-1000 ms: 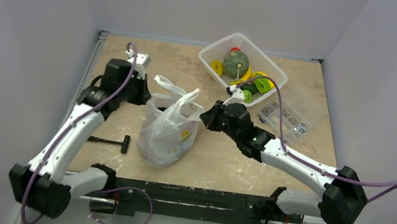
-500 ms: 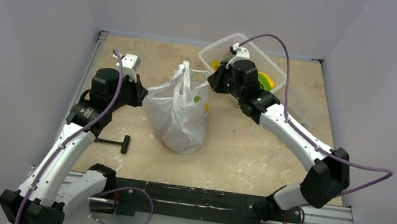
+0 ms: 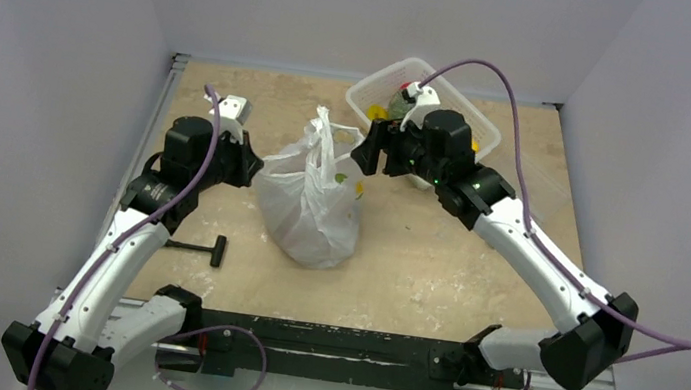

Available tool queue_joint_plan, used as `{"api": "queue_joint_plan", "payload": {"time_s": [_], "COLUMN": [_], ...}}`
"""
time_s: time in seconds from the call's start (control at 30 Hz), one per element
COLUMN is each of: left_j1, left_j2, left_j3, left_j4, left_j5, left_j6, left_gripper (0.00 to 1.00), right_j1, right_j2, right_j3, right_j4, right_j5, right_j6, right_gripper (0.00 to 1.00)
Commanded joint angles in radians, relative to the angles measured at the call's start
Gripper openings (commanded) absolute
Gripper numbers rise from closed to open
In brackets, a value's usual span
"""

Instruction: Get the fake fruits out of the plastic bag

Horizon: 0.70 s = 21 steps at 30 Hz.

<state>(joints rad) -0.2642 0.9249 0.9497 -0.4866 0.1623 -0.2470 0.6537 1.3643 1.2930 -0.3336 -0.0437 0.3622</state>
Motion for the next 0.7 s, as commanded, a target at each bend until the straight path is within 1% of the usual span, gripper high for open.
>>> {"api": "queue_joint_plan", "payload": {"time_s": [0.0, 0.07, 0.17, 0.27, 0.33, 0.47, 0.6, 0.67], "left_j1": [0.003, 0.003, 0.003, 0.003, 0.003, 0.003, 0.003, 0.003], "left_j2": [0.006, 0.004, 0.005, 0.009, 0.014, 0.022, 0.024, 0.026], "left_j3": [0.029, 0.030, 0.030, 0.031, 0.031, 0.032, 0.034, 0.035], "left_j4": [0.030, 0.027, 0.027, 0.029, 0.031, 0.030, 0.032, 0.033], "left_j5": [0.032, 0.040, 0.040, 0.049, 0.055, 0.066, 0.079, 0.085], "left_j6": [0.018, 0.022, 0.027, 0.029, 0.029, 0.029, 0.027, 0.023], "left_gripper": [0.00, 0.00, 0.00, 0.00, 0.00, 0.00, 0.00, 0.00], "right_j1": [0.006, 0.006, 0.006, 0.006, 0.008, 0.024, 0.041, 0.041], "right_j2": [-0.060, -0.044, 0.001, 0.073, 0.111, 0.173, 0.212, 0.238], "right_j3": [0.017, 0.008, 0.006, 0.055, 0.076, 0.113, 0.124, 0.133], "right_j4": [0.122, 0.183, 0.267, 0.280, 0.304, 0.350, 0.380, 0.388], "right_j5": [-0.162, -0.227, -0.290, -0.307, -0.347, -0.372, -0.358, -0.363], "right_j6": [-0.004, 0.008, 0.053, 0.063, 0.070, 0.109, 0.107, 0.110], "right_gripper": [0.77, 0.76, 0.70, 0.57, 0.51, 0.50, 0.49, 0.46]}}
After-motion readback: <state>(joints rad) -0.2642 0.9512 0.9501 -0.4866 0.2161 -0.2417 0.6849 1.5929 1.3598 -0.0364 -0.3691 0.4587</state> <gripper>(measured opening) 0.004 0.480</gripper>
